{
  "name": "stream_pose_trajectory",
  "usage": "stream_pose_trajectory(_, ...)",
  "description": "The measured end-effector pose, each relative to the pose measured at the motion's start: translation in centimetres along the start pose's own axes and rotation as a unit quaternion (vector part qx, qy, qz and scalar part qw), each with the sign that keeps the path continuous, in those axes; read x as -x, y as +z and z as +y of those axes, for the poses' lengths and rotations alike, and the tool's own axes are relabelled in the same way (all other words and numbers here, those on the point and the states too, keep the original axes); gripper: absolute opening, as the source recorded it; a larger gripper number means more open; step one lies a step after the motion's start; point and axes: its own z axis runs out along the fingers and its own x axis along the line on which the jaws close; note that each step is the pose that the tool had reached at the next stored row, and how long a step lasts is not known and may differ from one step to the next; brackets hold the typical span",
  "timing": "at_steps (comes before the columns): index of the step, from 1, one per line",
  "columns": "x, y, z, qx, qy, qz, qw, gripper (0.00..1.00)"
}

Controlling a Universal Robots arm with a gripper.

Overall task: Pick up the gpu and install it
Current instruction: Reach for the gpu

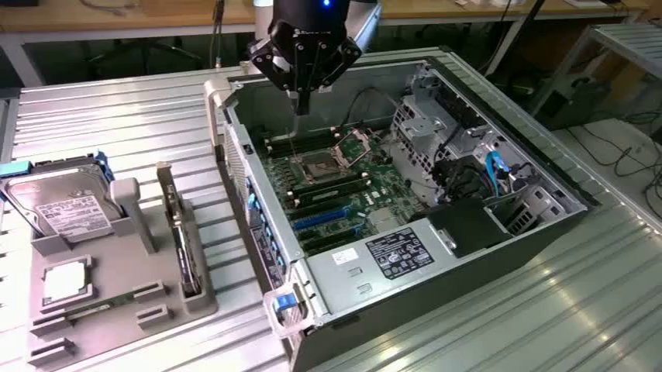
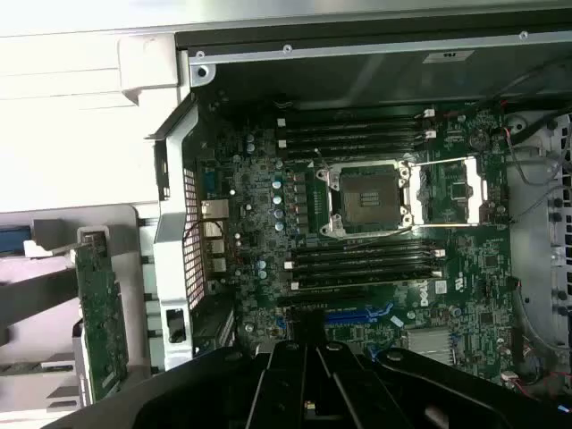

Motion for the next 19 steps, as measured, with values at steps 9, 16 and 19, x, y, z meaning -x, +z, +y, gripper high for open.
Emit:
stream_pose_trajectory(9, -0.40, -0.01, -0.03, 0.0000, 0.000, 0.0000, 1.0000, 0.11)
stream_pose_trajectory(16, -0.67, -0.02, -0.05, 0.0000, 0.000, 0.0000, 1.0000, 0.11)
stream_pose_trajectory(19, -0.77, -0.02, -0.06, 0.0000, 0.000, 0.0000, 1.0000, 0.11)
